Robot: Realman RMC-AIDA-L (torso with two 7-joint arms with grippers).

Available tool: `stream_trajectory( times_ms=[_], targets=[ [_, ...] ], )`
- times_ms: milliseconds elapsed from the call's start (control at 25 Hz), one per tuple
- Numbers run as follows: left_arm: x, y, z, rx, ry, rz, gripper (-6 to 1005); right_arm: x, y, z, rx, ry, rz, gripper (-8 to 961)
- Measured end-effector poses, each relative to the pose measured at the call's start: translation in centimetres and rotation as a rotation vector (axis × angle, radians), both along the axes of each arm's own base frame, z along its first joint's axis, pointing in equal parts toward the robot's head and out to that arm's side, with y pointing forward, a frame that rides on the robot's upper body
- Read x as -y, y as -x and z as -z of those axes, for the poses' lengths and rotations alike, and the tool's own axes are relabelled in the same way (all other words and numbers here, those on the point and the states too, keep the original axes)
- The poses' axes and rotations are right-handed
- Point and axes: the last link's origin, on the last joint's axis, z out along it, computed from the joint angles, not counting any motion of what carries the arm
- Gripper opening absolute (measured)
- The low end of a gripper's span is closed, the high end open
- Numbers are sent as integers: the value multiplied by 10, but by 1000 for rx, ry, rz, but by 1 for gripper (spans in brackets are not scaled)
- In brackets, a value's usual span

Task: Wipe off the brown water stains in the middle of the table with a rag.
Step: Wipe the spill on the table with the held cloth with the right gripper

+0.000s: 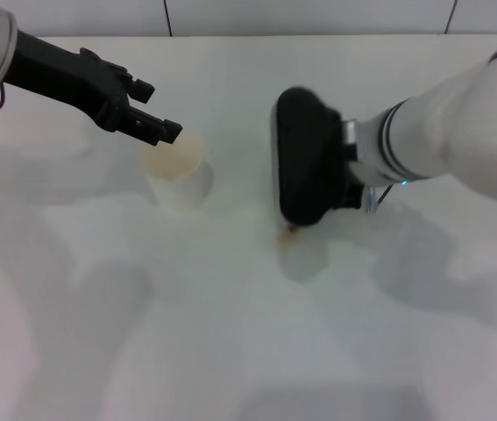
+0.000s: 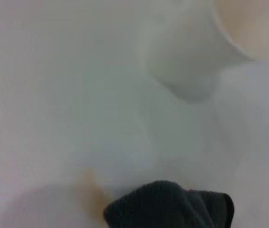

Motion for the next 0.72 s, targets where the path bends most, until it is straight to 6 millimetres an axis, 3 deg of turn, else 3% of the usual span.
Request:
stream_trajectory(
  times_ms=[240, 480, 720],
  targets=[
    [-1, 0, 0, -2, -6, -3, 832, -7, -4, -7, -20, -35, 58, 71],
    [-1, 1, 0, -4, -9, -5, 832, 19, 0, 2, 53, 50, 39, 71],
    [-1, 3, 0, -5, -10, -10, 833, 51, 3, -4, 74, 131, 87, 71]
  ],
)
